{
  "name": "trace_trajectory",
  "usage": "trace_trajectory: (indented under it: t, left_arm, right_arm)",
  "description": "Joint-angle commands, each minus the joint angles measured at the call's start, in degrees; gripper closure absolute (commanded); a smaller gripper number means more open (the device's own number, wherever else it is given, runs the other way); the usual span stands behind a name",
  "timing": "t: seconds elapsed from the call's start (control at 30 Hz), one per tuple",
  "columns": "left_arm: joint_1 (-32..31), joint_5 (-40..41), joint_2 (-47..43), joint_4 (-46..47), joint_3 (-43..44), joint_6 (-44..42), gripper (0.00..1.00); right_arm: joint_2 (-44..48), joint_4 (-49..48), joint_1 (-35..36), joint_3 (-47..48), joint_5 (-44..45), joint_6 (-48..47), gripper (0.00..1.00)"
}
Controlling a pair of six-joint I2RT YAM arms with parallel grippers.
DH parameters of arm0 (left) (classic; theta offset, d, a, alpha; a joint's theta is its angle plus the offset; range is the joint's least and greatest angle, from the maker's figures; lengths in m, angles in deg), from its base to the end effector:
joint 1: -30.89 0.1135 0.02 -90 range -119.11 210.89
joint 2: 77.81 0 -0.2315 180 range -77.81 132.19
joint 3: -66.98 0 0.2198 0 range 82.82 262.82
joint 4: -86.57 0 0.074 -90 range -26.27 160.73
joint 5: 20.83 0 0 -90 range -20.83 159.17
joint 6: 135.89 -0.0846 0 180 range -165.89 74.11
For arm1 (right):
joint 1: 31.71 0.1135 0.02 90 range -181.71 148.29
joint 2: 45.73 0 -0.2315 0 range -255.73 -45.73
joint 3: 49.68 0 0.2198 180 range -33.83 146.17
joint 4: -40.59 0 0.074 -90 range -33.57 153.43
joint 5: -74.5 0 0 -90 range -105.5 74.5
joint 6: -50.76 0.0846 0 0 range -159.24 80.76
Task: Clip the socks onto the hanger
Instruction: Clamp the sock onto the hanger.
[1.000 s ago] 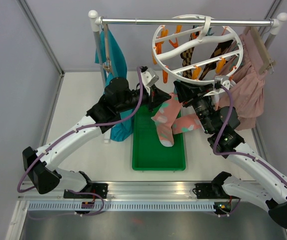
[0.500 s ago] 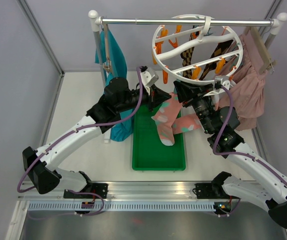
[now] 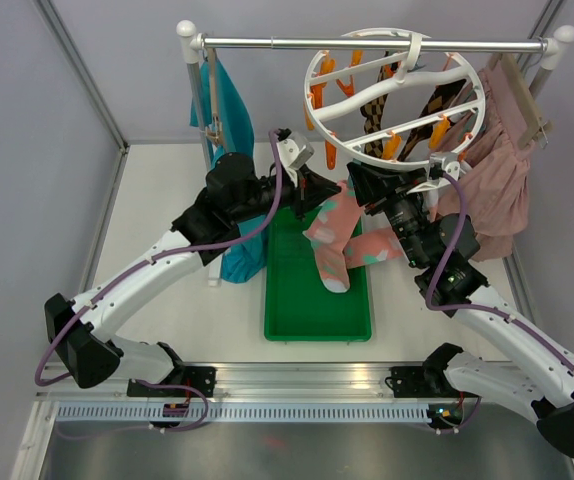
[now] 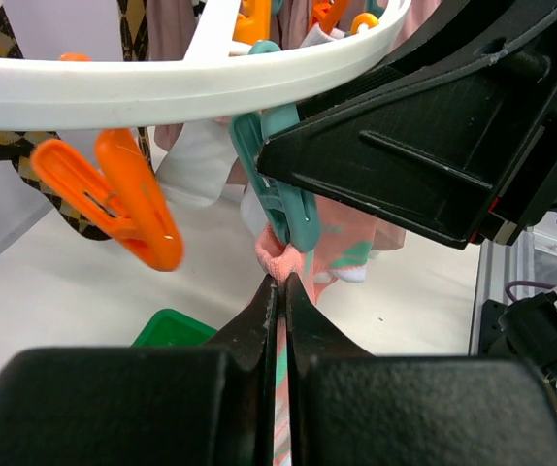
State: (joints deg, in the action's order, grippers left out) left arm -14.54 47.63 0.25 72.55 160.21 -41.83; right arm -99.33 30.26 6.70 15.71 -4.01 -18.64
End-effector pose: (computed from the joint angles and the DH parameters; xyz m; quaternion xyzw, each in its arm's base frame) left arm 0.2143 -0.2618 0.4006 0.3677 0.5962 -0.4125 0.5824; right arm 0.2010 0.1379 0.4038 -0.0039 0.5617 0.3579 0.7459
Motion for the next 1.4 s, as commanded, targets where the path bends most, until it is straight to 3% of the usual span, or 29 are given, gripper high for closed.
trace_trajectory:
  t: [0.0, 1.33, 1.37]
  left_arm:
    - [0.52, -0.43, -0.81, 3.97, 1.10, 2.01, 0.98]
    - [2.36, -4.03, 0.77, 6.26, 3.12, 9.04, 0.98]
    - [2.36, -4.30, 0.78, 5.91, 3.21, 8.95, 0.98]
  right_arm:
    - [0.52, -0.99, 0.17, -0.50, -1.03, 0.49, 1.00]
    - [1.57, 0.50, 0.17, -1.38, -1.20, -1.00, 0.99]
    - [1.66, 1.99, 0.17, -1.03, -1.12, -0.91, 0.90]
